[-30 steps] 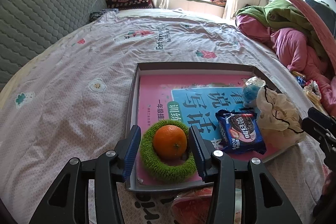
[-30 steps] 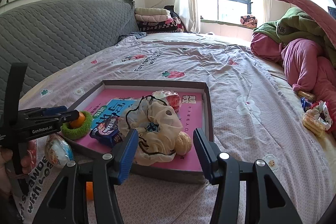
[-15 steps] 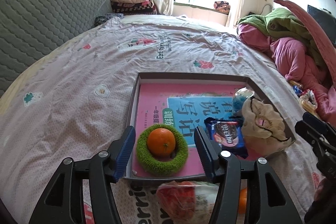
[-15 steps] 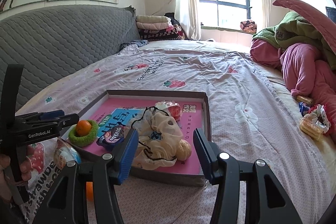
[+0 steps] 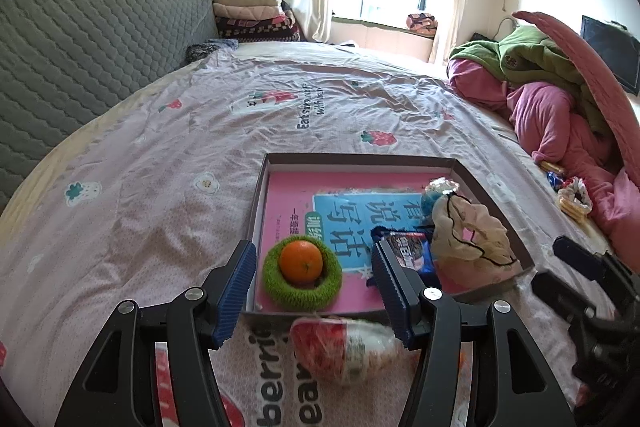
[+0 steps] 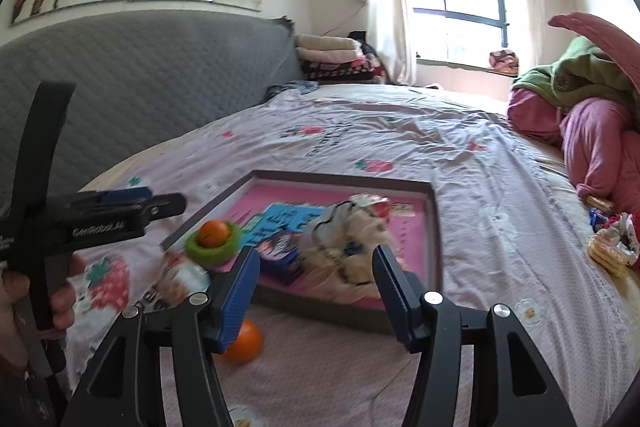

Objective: Organize objects
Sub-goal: 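Withdraw both tools from the grey box toward the remaining items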

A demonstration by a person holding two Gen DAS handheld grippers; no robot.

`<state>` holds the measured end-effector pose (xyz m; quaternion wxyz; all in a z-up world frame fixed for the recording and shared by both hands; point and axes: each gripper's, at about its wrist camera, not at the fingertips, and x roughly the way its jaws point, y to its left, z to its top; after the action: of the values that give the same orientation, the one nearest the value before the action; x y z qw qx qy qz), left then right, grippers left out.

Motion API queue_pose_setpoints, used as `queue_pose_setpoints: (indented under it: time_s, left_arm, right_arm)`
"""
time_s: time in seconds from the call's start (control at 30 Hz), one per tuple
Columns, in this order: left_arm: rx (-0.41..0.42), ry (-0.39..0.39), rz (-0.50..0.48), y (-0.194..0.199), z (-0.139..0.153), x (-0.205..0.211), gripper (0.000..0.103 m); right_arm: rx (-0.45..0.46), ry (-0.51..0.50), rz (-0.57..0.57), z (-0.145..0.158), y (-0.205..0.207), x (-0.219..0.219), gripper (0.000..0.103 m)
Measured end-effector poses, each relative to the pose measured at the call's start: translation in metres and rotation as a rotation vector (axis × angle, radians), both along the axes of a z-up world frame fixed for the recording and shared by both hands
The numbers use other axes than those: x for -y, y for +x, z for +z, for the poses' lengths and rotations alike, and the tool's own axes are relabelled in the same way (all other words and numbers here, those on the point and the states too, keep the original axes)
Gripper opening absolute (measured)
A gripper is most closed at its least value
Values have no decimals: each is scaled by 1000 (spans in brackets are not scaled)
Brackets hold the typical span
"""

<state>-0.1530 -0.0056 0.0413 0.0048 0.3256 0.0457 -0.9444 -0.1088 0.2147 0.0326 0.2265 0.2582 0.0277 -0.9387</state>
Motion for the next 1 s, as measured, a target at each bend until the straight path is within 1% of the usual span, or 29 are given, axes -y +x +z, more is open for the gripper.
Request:
queue_pose_setpoints:
  time_s: [0.4, 0.53, 0.8, 1.0]
  left_arm:
    - [9, -42, -3, 38, 0, -2, 62]
    - [15, -54, -16, 49, -3, -3, 62]
    - [26, -78, -35, 64, -9, -7, 62]
    - [43, -78, -48, 68, -13, -10, 62]
  right_arm:
    - [25, 43, 121, -8, 20, 24, 59]
    - [32, 70, 144, -13, 28, 30, 59]
    - [58, 82, 157, -22, 39, 35, 59]
    - [80, 82, 151, -27, 42, 34, 59]
